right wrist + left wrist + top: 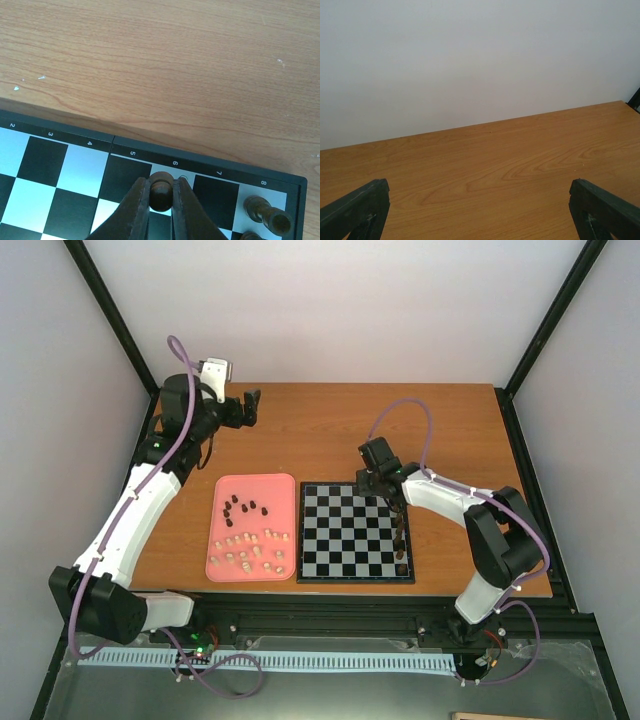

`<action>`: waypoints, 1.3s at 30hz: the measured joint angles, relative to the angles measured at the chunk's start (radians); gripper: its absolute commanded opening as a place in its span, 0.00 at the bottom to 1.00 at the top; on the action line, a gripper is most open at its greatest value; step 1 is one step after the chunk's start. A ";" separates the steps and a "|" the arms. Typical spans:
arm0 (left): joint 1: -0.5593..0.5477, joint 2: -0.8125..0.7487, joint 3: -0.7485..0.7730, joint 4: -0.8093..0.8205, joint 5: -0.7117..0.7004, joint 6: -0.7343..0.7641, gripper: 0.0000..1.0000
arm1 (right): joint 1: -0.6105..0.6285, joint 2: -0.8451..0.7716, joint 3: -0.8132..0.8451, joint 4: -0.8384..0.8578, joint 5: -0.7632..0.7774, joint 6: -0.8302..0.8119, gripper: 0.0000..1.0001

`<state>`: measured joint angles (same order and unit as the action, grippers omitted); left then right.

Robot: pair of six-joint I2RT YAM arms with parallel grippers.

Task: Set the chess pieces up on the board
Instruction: Place the chess piece on the chessboard.

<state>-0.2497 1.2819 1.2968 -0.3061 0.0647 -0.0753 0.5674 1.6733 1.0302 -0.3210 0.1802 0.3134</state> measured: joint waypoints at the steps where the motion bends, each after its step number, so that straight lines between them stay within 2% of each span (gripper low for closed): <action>1: 0.000 0.000 0.000 0.000 0.000 0.000 1.00 | -0.003 0.000 -0.002 0.002 -0.003 0.001 0.03; 21: 0.000 0.001 0.000 0.000 0.030 -0.009 1.00 | -0.025 -0.025 -0.084 0.003 0.020 0.034 0.03; 39: 0.000 0.006 0.000 0.001 0.041 -0.011 1.00 | -0.049 -0.019 -0.087 0.028 0.022 0.036 0.05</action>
<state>-0.2497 1.2877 1.2972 -0.3050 0.1055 -0.0860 0.5182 1.6543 0.9432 -0.2928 0.2024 0.3492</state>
